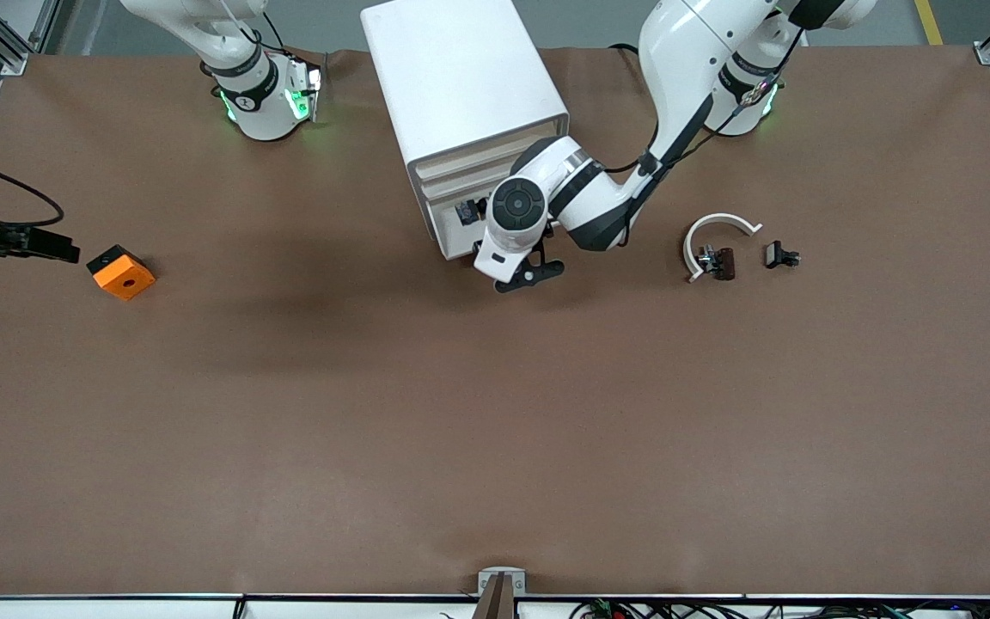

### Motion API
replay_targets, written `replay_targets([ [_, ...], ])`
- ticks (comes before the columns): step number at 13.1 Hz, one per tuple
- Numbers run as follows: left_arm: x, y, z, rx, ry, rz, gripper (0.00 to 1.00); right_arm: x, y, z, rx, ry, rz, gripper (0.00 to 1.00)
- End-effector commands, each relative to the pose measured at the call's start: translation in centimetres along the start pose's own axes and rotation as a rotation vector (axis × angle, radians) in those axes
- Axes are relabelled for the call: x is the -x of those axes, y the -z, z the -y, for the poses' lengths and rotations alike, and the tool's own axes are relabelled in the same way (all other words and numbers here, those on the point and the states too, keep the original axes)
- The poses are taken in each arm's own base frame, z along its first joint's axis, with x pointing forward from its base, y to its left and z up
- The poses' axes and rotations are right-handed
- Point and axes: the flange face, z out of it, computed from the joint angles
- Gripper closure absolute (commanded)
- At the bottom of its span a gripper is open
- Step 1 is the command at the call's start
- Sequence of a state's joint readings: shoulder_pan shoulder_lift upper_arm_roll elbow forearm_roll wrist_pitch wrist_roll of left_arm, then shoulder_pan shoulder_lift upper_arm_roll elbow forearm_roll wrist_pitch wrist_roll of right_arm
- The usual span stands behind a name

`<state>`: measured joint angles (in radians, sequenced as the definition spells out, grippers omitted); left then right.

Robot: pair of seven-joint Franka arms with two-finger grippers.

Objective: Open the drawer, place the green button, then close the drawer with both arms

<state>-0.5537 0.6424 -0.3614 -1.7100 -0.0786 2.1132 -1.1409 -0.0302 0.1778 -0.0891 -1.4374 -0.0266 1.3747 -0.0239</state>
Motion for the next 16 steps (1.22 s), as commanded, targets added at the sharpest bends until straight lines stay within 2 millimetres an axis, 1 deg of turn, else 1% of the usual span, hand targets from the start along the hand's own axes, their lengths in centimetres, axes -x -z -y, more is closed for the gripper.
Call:
replay_targets([
  [1,1.4,-0.3,-0.7,-0.017,0.029,0.078,0.0,1.2,0.4,-0.1,-0.009,0.023,0.005,0.0],
  [2,1.7,-0.3,-0.8,-0.012,0.037,0.099,0.0,1.2,0.7,-0.1,-0.009,0.027,-0.003,0.0],
  [4,2.0,-0.6,-0.9,0.001,0.062,0.145,0.0,1.3,1.6,0.6,-0.005,0.043,-0.024,0.0],
  [6,2.3,-0.8,-1.2,0.015,0.079,0.182,0.0,1.3,1.7,1.2,0.007,0.055,-0.031,0.0],
  [8,2.5,-0.9,-1.6,0.031,0.098,0.223,0.0,1.3,1.7,1.5,0.011,0.062,-0.026,0.0],
  [9,2.8,-1.0,-1.7,0.03,0.103,0.242,0.0,1.3,1.8,1.6,0.01,0.066,-0.028,0.0],
  [10,3.6,-1.3,-1.8,0.023,0.099,0.263,0.0,1.3,1.8,1.6,0.01,0.066,-0.026,0.0],
  [12,4.1,-1.9,-1.9,0.009,0.096,0.287,0.0,1.3,1.9,1.6,0.016,0.062,-0.029,0.0],
  [13,4.3,-2.0,-2.0,0.008,0.094,0.29,0.0,1.4,2.7,0.9,0.019,0.05,-0.047,0.0],
  [14,4.3,-2.1,-1.9,0.005,0.094,0.291,0.0,1.8,4.4,0.7,0.024,0.041,-0.074,0.0],
  [15,4.3,-1.9,-2.0,0.003,0.091,0.291,0.0,2.1,5.1,0.5,0.03,0.035,-0.079,0.0],
  [16,3.9,-1.0,-2.2,0.015,0.09,0.287,0.0,2.3,5.3,0.1,0.026,0.03,-0.08,0.0],
])
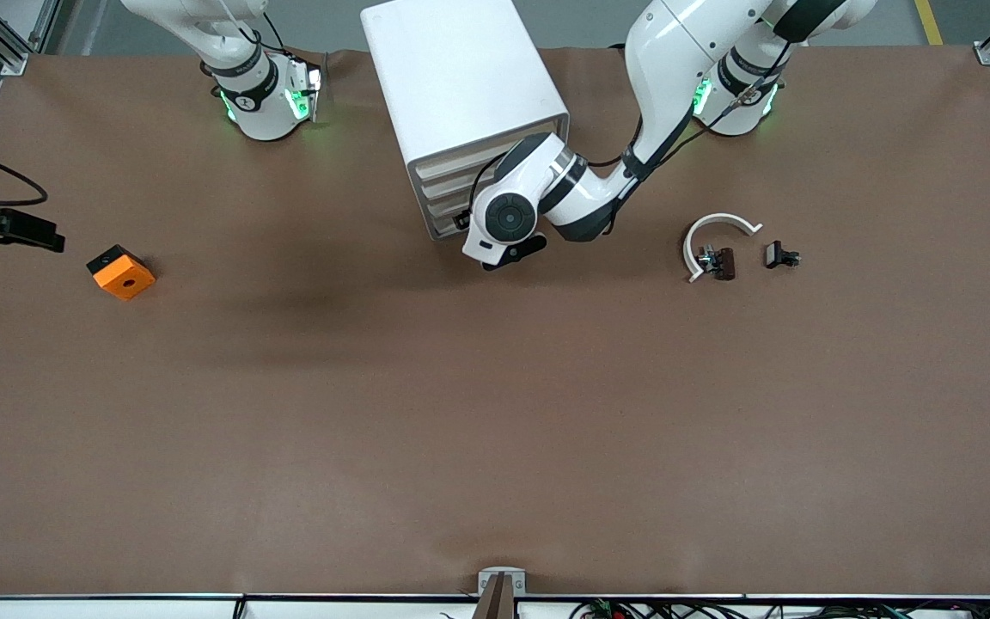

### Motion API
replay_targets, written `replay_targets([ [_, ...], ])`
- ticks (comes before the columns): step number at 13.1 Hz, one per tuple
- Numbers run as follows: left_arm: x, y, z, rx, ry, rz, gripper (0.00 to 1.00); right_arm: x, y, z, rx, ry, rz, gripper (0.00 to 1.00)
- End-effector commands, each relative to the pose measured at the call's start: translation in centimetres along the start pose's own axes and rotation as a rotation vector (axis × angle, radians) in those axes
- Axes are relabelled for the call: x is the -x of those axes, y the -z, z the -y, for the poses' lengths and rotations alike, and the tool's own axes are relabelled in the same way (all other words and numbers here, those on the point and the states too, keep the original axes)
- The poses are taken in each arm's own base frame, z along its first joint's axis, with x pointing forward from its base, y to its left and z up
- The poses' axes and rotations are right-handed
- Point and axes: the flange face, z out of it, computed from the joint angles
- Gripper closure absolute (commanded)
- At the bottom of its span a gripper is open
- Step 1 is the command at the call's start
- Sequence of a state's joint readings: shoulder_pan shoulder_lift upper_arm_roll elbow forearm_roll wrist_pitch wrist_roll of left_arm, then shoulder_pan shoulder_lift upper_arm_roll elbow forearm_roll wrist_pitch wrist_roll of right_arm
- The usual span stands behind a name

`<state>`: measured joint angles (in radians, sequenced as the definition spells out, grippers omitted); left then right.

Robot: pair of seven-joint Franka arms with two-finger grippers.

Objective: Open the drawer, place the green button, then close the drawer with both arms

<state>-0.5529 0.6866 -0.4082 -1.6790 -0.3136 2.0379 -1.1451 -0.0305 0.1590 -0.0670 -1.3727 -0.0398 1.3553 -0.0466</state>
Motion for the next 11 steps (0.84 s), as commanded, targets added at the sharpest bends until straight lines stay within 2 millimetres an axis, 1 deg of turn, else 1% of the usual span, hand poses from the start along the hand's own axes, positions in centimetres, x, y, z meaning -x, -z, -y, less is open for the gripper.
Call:
replay_targets([
  [1,0.2,1.5,-0.7,0.007,0.009,0.024,0.0,0.9,2.1,-0.7,0.001,-0.005,-0.025,0.0],
  [3,-0.9,3.8,-0.7,0.023,0.008,-0.021,0.0,1.3,2.1,-0.1,0.002,0.01,-0.009,0.0],
  [4,-2.1,5.9,-0.6,0.037,0.01,-0.063,0.0,1.4,2.4,0.1,0.007,0.013,-0.018,0.0],
  [5,-3.9,8.2,-0.1,0.055,0.028,-0.093,0.0,2.4,3.7,0.2,-0.001,0.015,-0.051,0.0],
  [6,-5.0,11.4,0.7,0.077,0.031,-0.138,0.0,3.5,5.6,0.3,-0.004,0.018,-0.113,0.0],
  [7,-6.3,14.1,1.6,0.09,0.038,-0.184,0.0,3.7,6.3,0.7,-0.003,0.025,-0.14,0.0],
  [8,-7.0,17.5,3.2,0.105,0.051,-0.217,0.0,4.1,6.4,0.9,-0.003,0.03,-0.136,0.0],
  [9,-7.6,20.9,5.1,0.124,0.061,-0.246,0.0,4.5,5.8,0.8,-0.005,0.029,-0.112,0.0],
  [10,-8.0,24.1,7.1,0.145,0.064,-0.265,0.0,5.3,5.7,0.8,-0.006,0.029,-0.105,0.0],
  [11,-8.5,27.1,9.5,0.149,0.043,-0.276,0.0,5.7,5.0,0.7,-0.01,0.029,-0.098,0.0],
])
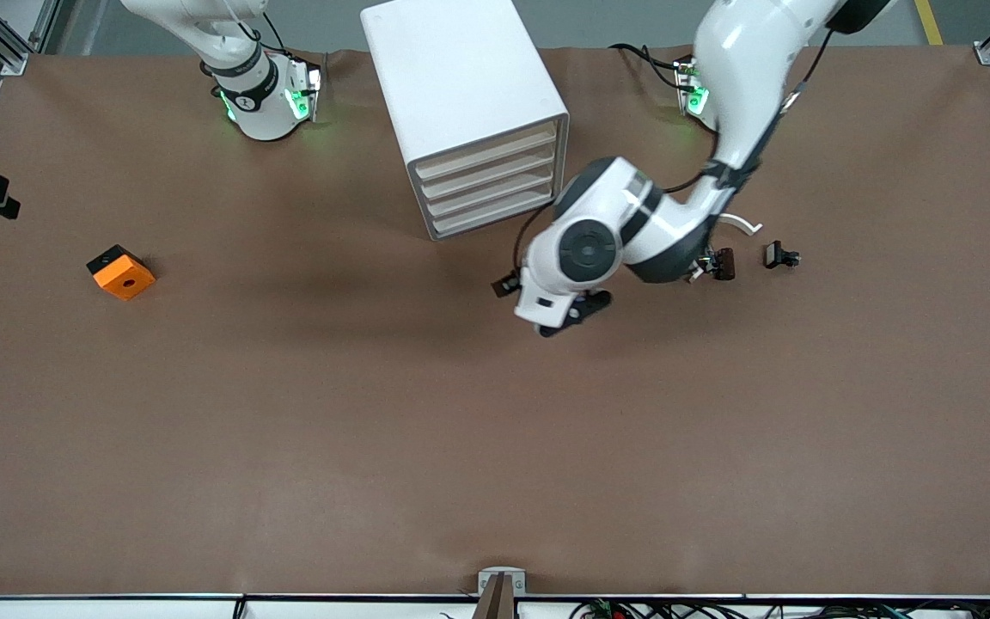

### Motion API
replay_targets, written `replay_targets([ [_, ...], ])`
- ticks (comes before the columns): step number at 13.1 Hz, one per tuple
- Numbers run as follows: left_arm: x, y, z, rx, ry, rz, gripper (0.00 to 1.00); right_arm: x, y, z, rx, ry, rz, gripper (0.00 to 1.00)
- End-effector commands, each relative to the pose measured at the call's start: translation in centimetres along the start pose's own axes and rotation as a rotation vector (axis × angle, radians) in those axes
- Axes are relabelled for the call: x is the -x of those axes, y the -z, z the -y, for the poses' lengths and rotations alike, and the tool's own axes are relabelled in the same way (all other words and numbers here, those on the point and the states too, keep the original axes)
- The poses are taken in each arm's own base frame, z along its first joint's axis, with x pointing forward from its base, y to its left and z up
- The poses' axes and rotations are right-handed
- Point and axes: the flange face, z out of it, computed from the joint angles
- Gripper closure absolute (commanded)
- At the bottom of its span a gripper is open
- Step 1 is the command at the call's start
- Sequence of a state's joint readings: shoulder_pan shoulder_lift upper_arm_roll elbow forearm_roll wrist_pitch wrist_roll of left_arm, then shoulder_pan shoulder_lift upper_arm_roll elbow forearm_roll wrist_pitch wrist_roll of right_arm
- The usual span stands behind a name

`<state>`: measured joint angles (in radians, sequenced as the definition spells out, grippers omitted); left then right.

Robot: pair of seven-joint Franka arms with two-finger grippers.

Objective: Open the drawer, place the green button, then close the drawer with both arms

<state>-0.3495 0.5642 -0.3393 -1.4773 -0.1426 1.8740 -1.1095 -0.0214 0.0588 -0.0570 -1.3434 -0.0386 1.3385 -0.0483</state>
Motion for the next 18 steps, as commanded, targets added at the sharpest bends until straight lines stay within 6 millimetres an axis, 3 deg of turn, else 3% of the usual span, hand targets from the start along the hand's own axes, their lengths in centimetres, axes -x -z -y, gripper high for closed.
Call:
replay_targets([
  [1,-1.4,7.8,4.9,-0.01,-0.07,-0.038,0.0,1.7,-1.1,0.0,-0.009,0.011,0.008,0.0],
  [4,-2.8,14.3,10.8,-0.051,-0.224,-0.028,0.0,1.9,-1.1,-0.4,-0.025,0.007,-0.005,0.0],
  [6,-3.0,17.5,14.7,-0.083,-0.306,-0.012,0.0,2.7,-1.7,-1.8,-0.071,-0.022,-0.01,0.0],
  [9,-3.0,22.3,20.9,-0.088,-0.416,-0.044,0.0,4.7,-2.5,-2.0,-0.075,-0.029,-0.058,0.0],
  [12,-3.5,24.1,26.3,-0.134,-0.45,-0.094,0.0,5.1,-2.8,-3.0,-0.077,-0.052,-0.053,0.0],
  [15,-6.5,26.7,32.4,-0.101,-0.527,-0.119,0.0,5.6,-3.0,-3.1,-0.078,-0.053,-0.053,0.0],
  [18,-9.3,27.0,34.1,-0.069,-0.512,-0.211,0.0,5.9,-3.1,-3.1,-0.079,-0.055,-0.049,0.0],
])
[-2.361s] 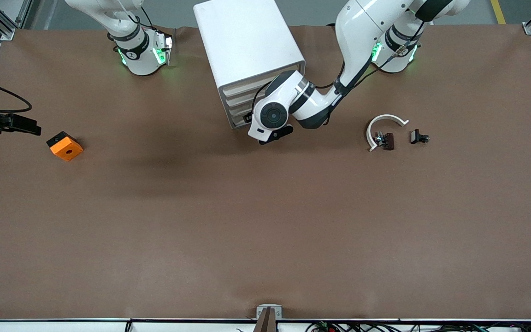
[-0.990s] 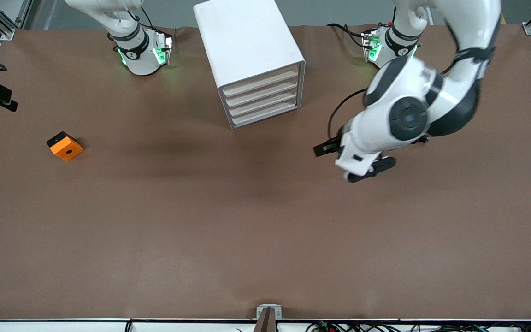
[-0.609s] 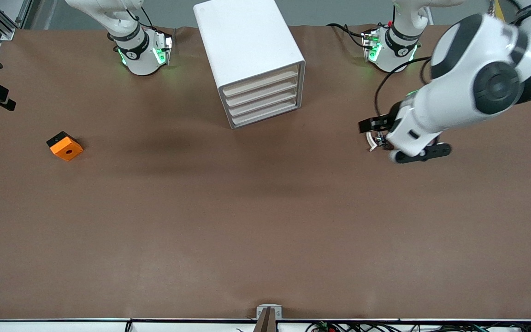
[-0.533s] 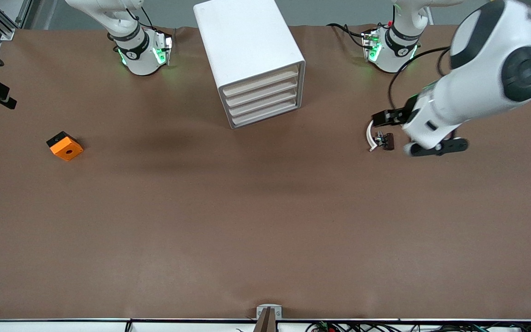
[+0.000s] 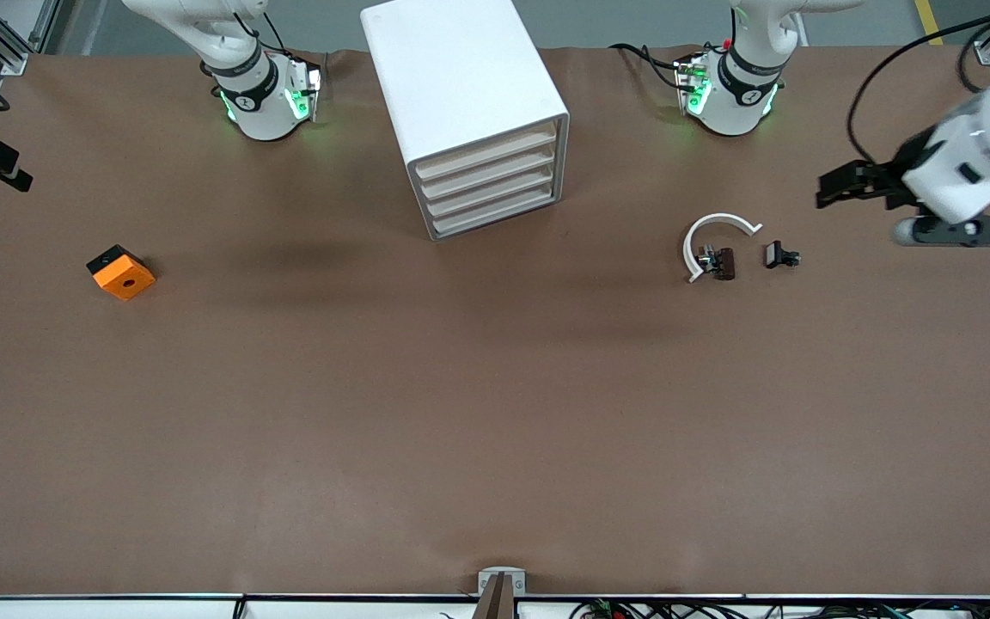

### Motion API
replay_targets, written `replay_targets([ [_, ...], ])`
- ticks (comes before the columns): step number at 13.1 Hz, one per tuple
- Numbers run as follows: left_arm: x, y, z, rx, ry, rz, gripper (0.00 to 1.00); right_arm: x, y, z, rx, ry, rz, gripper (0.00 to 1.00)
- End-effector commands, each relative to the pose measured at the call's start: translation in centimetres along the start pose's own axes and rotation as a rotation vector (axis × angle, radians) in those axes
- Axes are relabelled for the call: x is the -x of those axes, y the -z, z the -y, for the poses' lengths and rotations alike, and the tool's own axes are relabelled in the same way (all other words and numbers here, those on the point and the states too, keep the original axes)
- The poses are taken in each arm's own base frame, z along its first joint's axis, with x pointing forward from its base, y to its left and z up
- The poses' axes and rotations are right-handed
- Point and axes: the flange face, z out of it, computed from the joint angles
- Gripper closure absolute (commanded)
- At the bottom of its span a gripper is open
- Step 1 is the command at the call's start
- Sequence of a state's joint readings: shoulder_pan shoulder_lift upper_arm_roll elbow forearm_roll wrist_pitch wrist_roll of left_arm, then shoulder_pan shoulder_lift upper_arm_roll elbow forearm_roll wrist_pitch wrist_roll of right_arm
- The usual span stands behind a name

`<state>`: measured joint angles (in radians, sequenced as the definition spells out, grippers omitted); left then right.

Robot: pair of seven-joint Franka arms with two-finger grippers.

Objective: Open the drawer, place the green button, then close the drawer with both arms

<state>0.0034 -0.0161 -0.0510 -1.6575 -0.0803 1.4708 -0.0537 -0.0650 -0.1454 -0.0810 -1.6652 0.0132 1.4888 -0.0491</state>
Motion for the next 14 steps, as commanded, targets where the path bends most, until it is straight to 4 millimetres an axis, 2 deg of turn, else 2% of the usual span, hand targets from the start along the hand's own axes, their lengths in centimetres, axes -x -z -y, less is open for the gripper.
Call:
replay_targets([
  [1,-1.4,-1.0,0.7,-0.027,-0.003,-0.109,0.0,1.4,-0.1,-0.6,-0.011,-0.006,-0.011,0.0],
  [2,-1.9,-1.0,0.7,-0.032,0.002,-0.136,0.0,1.5,-0.1,-1.1,-0.011,-0.017,-0.011,0.0],
  [5,-1.7,-0.1,1.3,-0.087,0.002,-0.161,0.0,1.5,-0.1,-1.0,-0.011,-0.013,-0.013,0.0],
  [11,-1.7,1.8,-0.1,-0.089,-0.018,-0.192,0.0,1.3,-0.1,-0.7,0.016,-0.002,-0.02,0.0],
  [14,-1.6,2.0,0.3,-0.087,-0.018,-0.196,0.0,1.2,0.1,-0.6,0.039,0.046,-0.033,0.0],
])
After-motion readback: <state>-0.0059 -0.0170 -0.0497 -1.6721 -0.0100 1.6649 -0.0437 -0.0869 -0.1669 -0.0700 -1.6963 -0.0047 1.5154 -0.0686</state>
